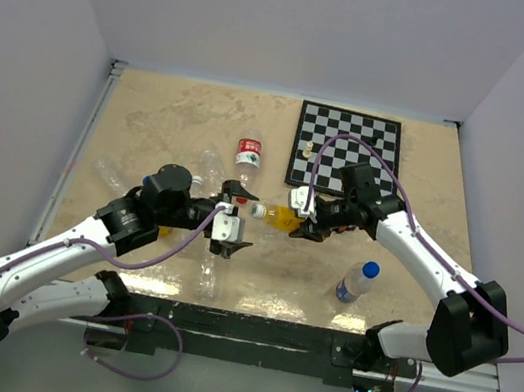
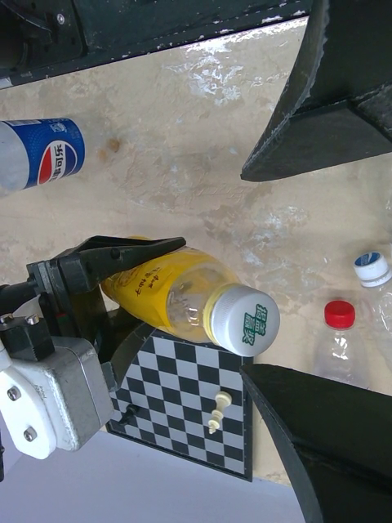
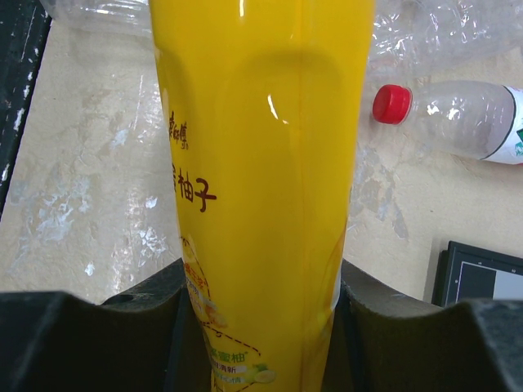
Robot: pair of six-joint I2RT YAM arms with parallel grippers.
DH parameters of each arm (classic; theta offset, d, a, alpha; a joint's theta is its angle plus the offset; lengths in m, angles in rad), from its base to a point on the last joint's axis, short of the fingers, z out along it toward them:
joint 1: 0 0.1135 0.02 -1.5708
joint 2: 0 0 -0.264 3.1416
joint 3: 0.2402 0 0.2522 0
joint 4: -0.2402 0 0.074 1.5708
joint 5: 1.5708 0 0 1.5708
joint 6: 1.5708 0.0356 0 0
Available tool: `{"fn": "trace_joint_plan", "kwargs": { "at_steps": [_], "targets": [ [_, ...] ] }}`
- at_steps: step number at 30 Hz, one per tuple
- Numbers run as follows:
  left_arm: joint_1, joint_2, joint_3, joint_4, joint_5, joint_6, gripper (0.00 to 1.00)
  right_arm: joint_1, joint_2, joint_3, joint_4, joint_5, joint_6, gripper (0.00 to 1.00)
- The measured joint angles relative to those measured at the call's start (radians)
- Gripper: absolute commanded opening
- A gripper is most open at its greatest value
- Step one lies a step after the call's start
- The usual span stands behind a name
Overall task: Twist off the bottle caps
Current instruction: Unscrew the bottle cap from the plastic bottle.
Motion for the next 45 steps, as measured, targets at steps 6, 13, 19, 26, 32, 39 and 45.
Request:
{"fn": "trace_joint_plan", "kwargs": {
  "at_steps": [6, 13, 19, 26, 32, 39, 45],
  "targets": [
    [0.0, 0.0, 0.0, 0.0, 0.0, 0.0, 0.97, 0.0, 0.0, 0.0, 0.0, 0.0, 0.0, 0.0],
    [0.0, 0.0, 0.0, 0.0, 0.0, 0.0, 0.97, 0.0, 0.0, 0.0, 0.0, 0.0, 0.0, 0.0],
    [0.0, -0.001, 0.0, 0.003, 0.0, 0.0, 0.97, 0.0, 0.0, 0.0, 0.0, 0.0, 0.0, 0.0],
    [0.0, 0.014, 0.0, 0.014, 0.013, -0.001, 0.93, 0.0, 0.0, 0.0, 0.0, 0.0, 0.0, 0.0],
    [0.0, 0.039, 0.003, 0.017, 0.014, -0.011, 0.8, 0.0, 0.0, 0.0, -0.001, 0.0, 0.0, 0.0],
    [0.0, 0.039, 0.005, 0.065, 0.005, -0.038, 0.7, 0.005, 0.0, 0.0, -0.001, 0.0, -0.003, 0.0],
    [0.0, 0.038, 0.005, 0.103, -0.013, -0.063, 0.44, 0.005, 0.0, 0.0, -0.003, 0.0, -0.003, 0.0]
  ]
}}
